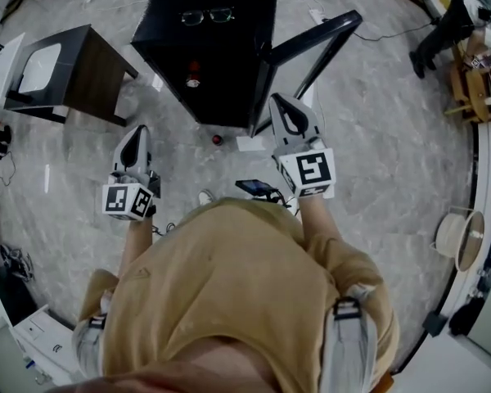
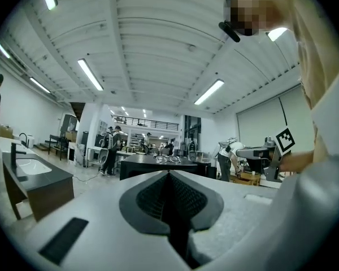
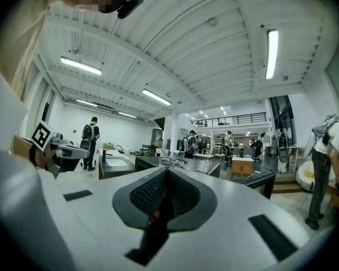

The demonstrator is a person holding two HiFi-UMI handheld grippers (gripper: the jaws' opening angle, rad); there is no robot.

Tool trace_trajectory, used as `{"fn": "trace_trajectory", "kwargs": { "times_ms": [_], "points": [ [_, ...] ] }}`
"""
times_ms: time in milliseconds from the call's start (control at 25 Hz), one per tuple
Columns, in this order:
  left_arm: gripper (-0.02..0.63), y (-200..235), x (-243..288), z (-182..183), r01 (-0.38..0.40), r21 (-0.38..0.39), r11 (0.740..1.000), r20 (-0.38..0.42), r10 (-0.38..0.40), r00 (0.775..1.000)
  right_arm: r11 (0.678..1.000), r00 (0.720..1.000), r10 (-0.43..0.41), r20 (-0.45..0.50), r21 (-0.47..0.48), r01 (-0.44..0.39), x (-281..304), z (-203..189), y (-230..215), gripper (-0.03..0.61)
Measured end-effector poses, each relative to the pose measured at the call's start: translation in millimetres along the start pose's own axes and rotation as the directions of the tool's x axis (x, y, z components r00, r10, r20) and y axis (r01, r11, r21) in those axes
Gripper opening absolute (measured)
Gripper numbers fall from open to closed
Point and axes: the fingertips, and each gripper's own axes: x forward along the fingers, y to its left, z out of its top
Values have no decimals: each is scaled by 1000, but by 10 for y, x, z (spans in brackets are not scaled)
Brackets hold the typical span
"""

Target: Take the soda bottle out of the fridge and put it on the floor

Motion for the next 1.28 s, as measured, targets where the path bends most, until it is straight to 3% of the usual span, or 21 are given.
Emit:
{"fn": "trace_trajectory", "kwargs": {
  "times_ms": [400, 720, 1280],
  "points": [
    [2, -30, -197, -29, -65, -39, 997, 13, 65, 998, 999, 1000, -4, 10, -38, 4, -124, 117, -50, 0],
    [3, -24, -257, -20, -87, -16, 996, 12, 87, 996, 999, 998, -17, 53, -42, 19, -192, 171, -74, 0],
    [3, -43, -189, 15, -53, -20, 998, 24, 53, 998, 997, 996, -57, 75, -55, 61, -310, 280, -102, 0]
  ]
}}
